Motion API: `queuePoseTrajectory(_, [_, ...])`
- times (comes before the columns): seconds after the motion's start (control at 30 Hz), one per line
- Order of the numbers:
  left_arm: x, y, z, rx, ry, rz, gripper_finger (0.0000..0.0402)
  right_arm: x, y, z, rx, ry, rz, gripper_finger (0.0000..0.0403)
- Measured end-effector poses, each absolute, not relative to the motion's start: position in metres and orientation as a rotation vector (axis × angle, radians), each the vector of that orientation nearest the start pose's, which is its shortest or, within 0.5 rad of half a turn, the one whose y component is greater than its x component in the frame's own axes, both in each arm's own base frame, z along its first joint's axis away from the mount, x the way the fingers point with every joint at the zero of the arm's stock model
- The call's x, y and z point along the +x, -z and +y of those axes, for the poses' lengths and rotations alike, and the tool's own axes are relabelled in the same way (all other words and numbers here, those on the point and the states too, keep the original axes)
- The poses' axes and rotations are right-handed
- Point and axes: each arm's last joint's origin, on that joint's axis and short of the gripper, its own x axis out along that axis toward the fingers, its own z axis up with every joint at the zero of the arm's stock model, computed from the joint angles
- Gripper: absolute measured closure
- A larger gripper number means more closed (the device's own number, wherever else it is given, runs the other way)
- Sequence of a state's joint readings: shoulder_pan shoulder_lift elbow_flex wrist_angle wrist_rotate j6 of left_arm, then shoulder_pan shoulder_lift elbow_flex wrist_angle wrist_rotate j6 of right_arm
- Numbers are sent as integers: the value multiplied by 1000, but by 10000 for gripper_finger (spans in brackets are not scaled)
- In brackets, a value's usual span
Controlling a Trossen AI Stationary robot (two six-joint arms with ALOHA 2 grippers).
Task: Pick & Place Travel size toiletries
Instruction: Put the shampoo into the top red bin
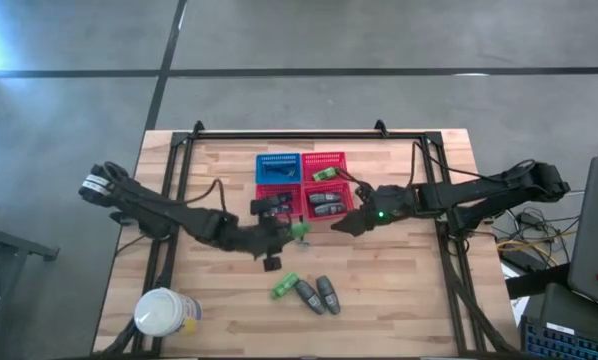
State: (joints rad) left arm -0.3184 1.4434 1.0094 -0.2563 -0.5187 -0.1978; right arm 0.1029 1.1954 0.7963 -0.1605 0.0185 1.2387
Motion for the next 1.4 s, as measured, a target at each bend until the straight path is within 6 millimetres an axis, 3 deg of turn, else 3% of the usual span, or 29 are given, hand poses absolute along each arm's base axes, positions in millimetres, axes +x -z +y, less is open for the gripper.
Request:
queuePoseTrajectory(0.13, [305, -265, -71, 125, -177, 552, 243, 260, -257, 20, 1179, 271, 488, 39])
queuePoseTrajectory(0.3, [325, -266, -58, 183, -169, 591, 243, 274, -247, 15, 1206, 288, 510, 39])
queuePoseTrajectory(0.5, [343, -271, -46, 267, -175, 639, 243, 287, -249, 16, 1212, 262, 512, 39])
queuePoseTrajectory(0.97, [345, -272, -39, 286, -117, 619, 243, 293, -247, 15, 1239, 278, 488, 44])
queuePoseTrajectory(1.4, [352, -269, -36, 294, -92, 598, 243, 297, -245, 13, 1262, 274, 476, 125])
